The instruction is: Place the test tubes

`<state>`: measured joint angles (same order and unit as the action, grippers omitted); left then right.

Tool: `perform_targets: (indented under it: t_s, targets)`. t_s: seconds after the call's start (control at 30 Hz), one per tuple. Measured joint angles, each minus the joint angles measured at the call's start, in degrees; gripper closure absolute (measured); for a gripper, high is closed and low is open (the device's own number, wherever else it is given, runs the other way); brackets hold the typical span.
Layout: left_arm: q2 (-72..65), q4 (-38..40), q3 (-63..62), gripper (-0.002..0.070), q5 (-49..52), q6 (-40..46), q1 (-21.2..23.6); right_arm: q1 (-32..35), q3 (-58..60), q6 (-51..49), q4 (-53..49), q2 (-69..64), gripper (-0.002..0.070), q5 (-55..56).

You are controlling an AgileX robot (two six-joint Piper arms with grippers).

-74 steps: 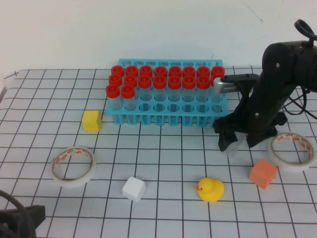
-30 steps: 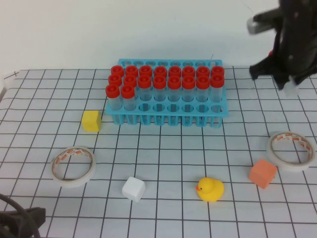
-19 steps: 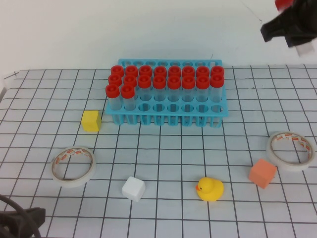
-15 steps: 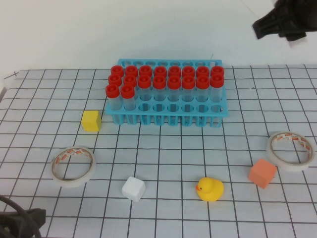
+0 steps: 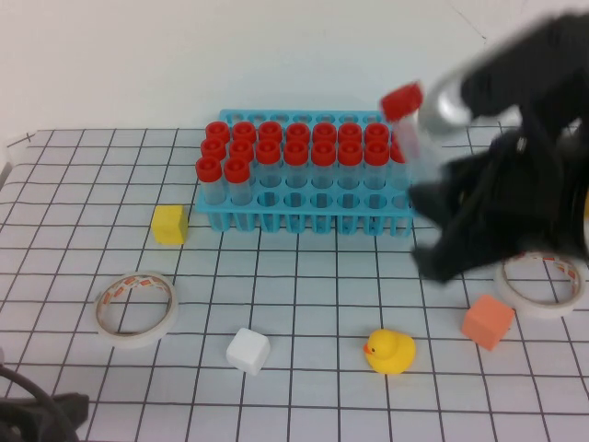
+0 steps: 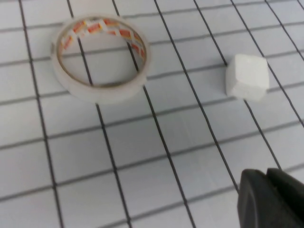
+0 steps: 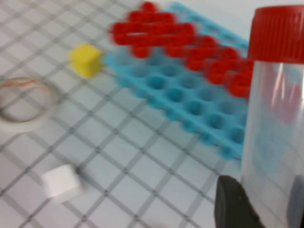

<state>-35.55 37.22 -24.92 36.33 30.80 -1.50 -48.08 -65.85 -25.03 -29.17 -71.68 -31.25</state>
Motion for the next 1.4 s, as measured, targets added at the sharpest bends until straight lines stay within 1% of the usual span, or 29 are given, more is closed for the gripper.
perform_targets:
  t_s: [0.13, 0.33, 0.47, 0.6, 0.67, 0.77, 0.87, 0.97, 1.07, 1.13, 1.23, 1.4]
  targets:
    - [0.0, 0.49, 0.0, 0.0676, -6.25, 0.08, 0.0, -0.71, 11.28, -1.21, 0.0, 2.35, 0.0443, 14.69]
    - [0.0, 1.21, 0.0, 0.0676, -19.04, 0.23, 0.0, -0.93, 22.62, -1.89, -0.54, 2.71, 0.0443, 37.58]
    - [-0.52, 1.92, 0.0, 0.0676, -27.55, 0.55, 0.0, -0.93, 26.25, -2.01, -0.92, 1.31, 0.0443, 47.26]
    - [-2.13, 2.15, -1.61, 0.0676, -27.03, 2.41, -0.14, -1.01, 26.96, -2.11, -1.3, -1.9, 0.0443, 50.34]
    - [-2.7, 2.68, -2.63, 0.0676, -26.28, 3.29, -1.61, -1.01, 27.11, -2.11, -1.43, -4.06, 0.0443, 51.09]
    - [-2.94, 4.38, -3.52, 0.0676, -25.41, 5.79, -5.15, -1.01, 27.21, -2.11, -1.53, -7.89, 0.0443, 53.94]
    - [-2.94, 7.34, -4.19, 0.0676, -24.46, 9.47, -9.86, -1.01, 27.21, -1.79, -1.64, -11.53, 0.0443, 60.77]
    - [-2.94, 12.06, -4.41, 0.0676, -23.71, 12.37, -14.89, -1.01, 27.21, 0.51, -1.87, -14.62, 0.0443, 69.41]
    - [-2.94, 16.51, -4.41, 0.0676, -23.31, 13.53, -19.72, -1.01, 27.21, 3.15, -2.0, -16.85, 0.0443, 76.03]
    - [-2.94, 19.68, -4.41, 0.0676, -23.31, 13.78, -22.21, -1.01, 27.21, 3.88, -2.1, -17.5, 0.0443, 78.46]
    - [-2.94, 22.61, -4.41, 0.0676, -23.31, 13.92, -24.57, -1.01, 27.21, 4.14, -1.97, -17.77, 0.0443, 79.77]
    - [-2.94, 24.36, -4.75, 0.0669, -21.69, 17.36, -25.9, -1.01, 27.21, 4.35, 0.5, -17.77, 0.0443, 80.56]
